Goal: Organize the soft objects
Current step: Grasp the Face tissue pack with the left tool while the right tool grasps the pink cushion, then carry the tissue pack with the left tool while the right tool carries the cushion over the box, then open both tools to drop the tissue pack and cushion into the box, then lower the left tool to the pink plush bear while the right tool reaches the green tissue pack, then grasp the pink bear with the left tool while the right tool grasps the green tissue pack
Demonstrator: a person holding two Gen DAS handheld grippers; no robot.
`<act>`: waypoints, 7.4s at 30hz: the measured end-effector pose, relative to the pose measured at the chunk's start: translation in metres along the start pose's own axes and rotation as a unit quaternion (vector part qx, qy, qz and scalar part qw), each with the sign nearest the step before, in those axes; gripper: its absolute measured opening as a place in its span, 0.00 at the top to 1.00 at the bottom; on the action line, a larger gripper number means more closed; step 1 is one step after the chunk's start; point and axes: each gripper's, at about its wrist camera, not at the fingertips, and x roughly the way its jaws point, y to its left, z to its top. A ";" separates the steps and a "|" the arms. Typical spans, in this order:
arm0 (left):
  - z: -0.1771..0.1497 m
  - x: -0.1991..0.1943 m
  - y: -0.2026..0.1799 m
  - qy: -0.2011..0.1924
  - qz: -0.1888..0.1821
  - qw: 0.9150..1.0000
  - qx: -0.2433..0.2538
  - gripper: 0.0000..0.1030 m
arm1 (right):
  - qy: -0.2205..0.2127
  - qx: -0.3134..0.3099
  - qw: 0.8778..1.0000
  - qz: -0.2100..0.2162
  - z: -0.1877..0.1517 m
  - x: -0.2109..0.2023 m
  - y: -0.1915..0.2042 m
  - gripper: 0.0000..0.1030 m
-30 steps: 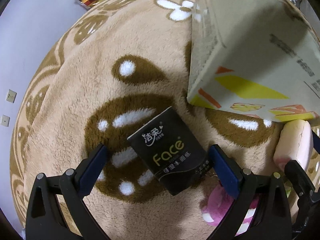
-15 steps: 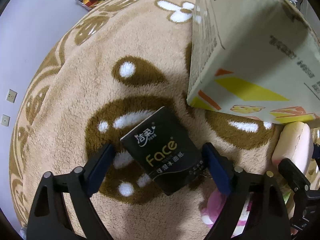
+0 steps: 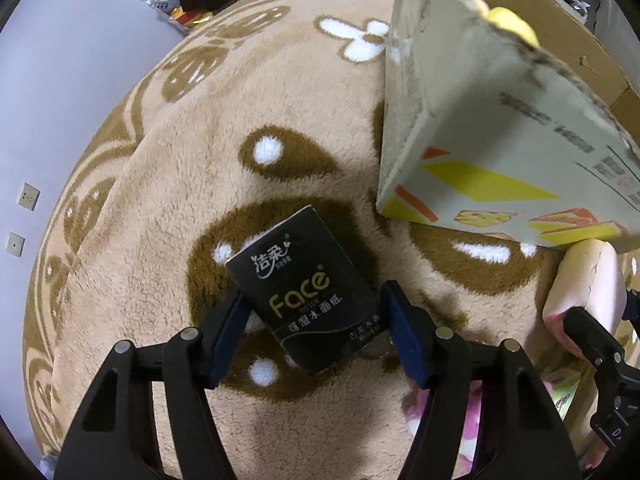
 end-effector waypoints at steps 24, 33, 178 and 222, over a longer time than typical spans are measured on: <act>-0.014 -0.102 0.003 -0.150 -0.014 0.989 -0.006 0.37 | -0.106 -0.014 0.994 0.015 0.003 -0.078 0.020 0.58; -0.025 -0.167 0.008 -0.249 -0.039 0.968 -0.011 0.37 | -0.194 -0.018 0.981 0.011 0.008 -0.134 0.021 0.58; -0.045 -0.077 -0.039 -0.033 -0.073 0.997 0.021 0.04 | 0.029 0.073 0.997 -0.009 -0.047 -0.039 -0.009 0.00; -0.052 -0.018 -0.077 0.046 -0.077 0.996 0.025 0.37 | 0.100 0.021 0.995 -0.005 -0.053 0.015 0.024 0.26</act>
